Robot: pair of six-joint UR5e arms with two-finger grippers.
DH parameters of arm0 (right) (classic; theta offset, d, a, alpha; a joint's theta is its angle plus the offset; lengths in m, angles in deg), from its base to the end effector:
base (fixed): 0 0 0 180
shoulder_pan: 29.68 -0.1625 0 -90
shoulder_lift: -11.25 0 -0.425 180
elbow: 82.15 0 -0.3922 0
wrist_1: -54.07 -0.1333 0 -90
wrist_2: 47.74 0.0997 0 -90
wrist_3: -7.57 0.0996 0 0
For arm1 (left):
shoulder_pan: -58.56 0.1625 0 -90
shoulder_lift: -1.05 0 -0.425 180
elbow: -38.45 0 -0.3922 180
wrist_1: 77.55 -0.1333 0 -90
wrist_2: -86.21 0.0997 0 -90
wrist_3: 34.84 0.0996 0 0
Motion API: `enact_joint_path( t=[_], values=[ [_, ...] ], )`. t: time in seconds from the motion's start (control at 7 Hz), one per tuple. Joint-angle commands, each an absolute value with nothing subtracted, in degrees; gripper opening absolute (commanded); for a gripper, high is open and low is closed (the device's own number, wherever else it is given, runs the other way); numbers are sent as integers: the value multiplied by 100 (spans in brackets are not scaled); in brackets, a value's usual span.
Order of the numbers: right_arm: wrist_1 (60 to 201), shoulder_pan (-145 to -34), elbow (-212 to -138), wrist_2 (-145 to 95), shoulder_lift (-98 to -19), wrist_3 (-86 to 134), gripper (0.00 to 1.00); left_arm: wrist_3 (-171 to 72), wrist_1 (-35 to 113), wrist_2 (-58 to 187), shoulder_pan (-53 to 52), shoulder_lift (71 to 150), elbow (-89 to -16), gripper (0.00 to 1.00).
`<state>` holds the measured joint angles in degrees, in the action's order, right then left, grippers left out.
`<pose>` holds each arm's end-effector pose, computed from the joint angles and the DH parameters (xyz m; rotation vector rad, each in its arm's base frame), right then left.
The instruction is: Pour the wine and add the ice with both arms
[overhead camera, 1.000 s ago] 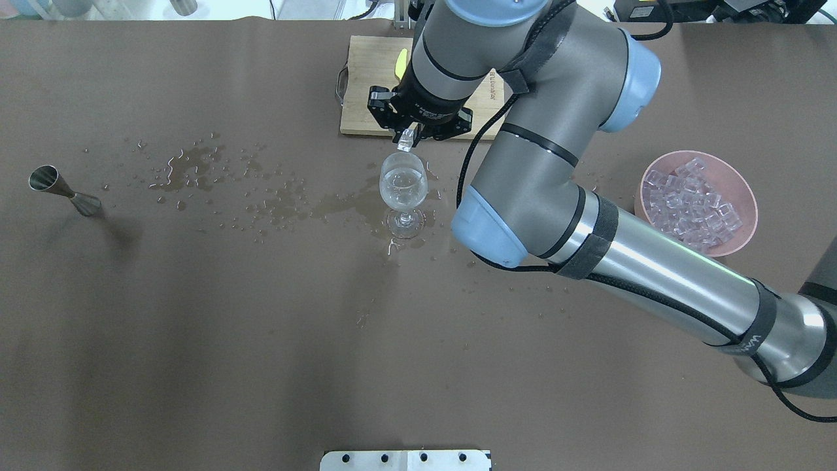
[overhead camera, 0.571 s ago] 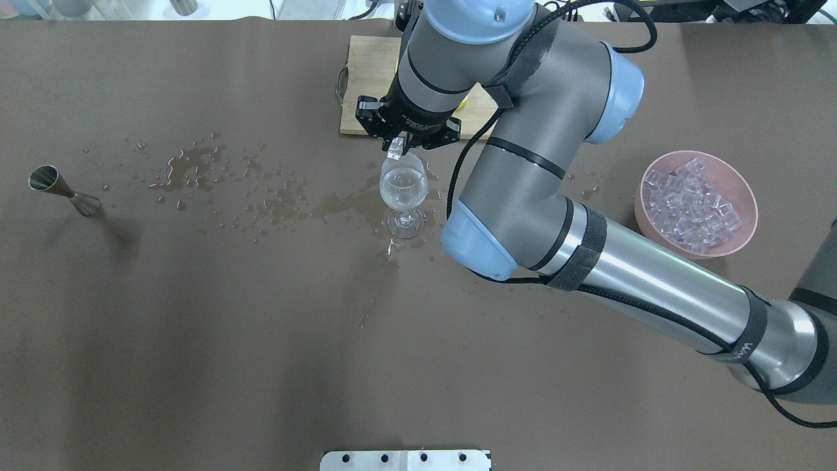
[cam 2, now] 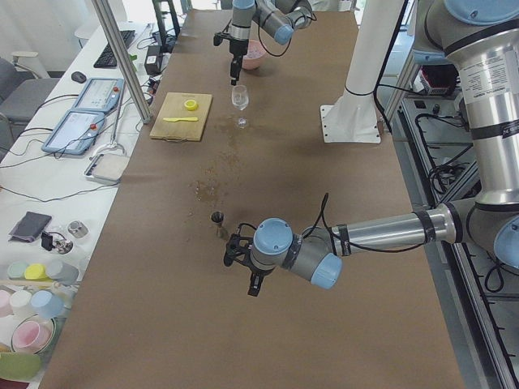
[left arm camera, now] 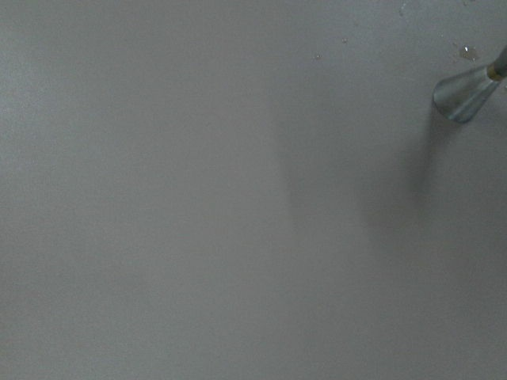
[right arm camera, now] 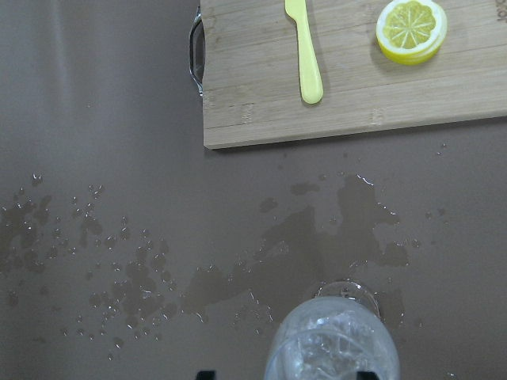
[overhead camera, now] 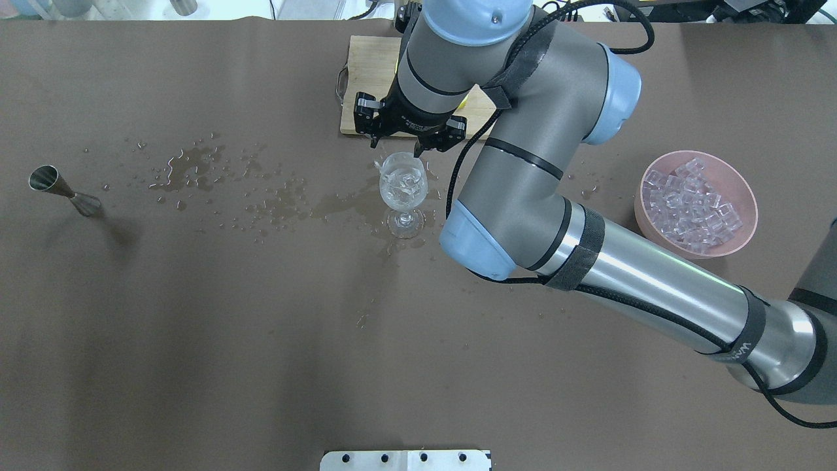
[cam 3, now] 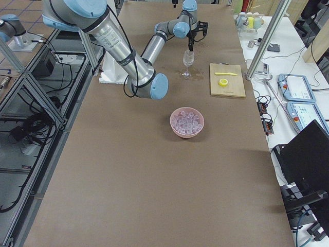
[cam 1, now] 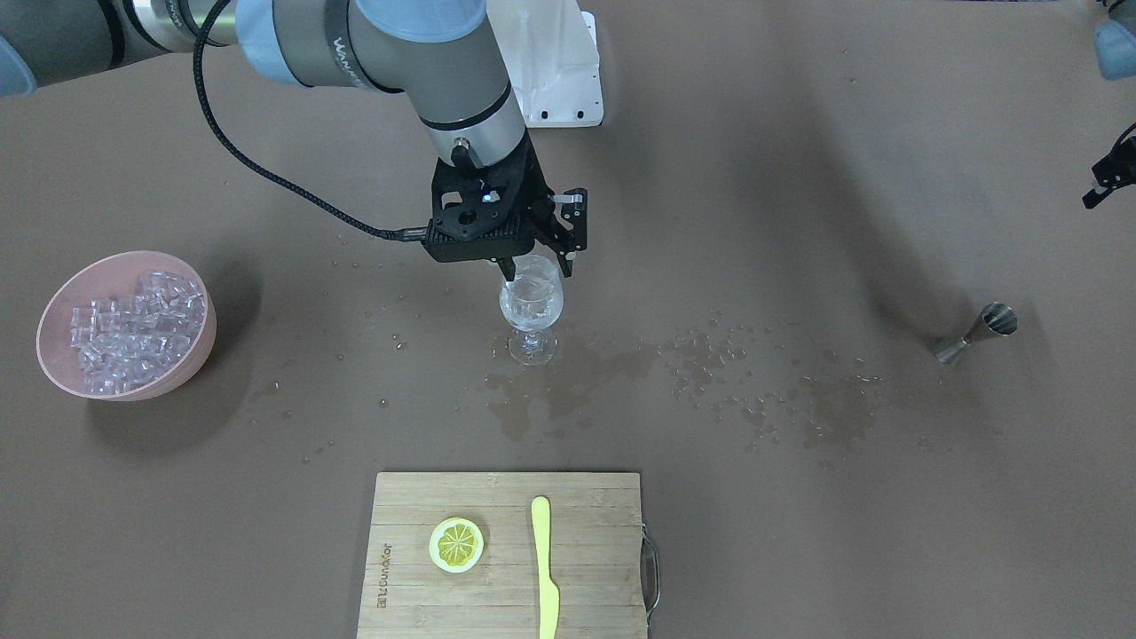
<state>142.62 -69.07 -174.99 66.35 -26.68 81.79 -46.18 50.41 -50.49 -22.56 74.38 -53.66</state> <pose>-0.4757 -0.5105 0.0702 0.1065 -1.0365 0.1675 -0.0020 -0.3812 0.6913 0.2383 0.8582 0.1263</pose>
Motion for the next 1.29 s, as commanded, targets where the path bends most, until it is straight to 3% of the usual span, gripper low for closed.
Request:
enact_joint_path(
  t=[0.0,0.43,0.86,1.14],
  values=[
    [14258,-7036,-17688,6687,-2941,8167,99,-4653,5033,-5064,-2256,7461,-5384,98],
    [14293,-8709,-19163,8113,-5283,6284,100,-4714,5041,-5125,-2553,7487,-5419,98],
    [14328,-10293,-19158,8656,-7219,2598,100,-4732,5042,-5213,-2913,7408,-5567,98],
    [14476,-10989,-18956,8665,-7889,1150,100,-4732,4423,-5381,-2794,7705,-5595,98]
  ],
)
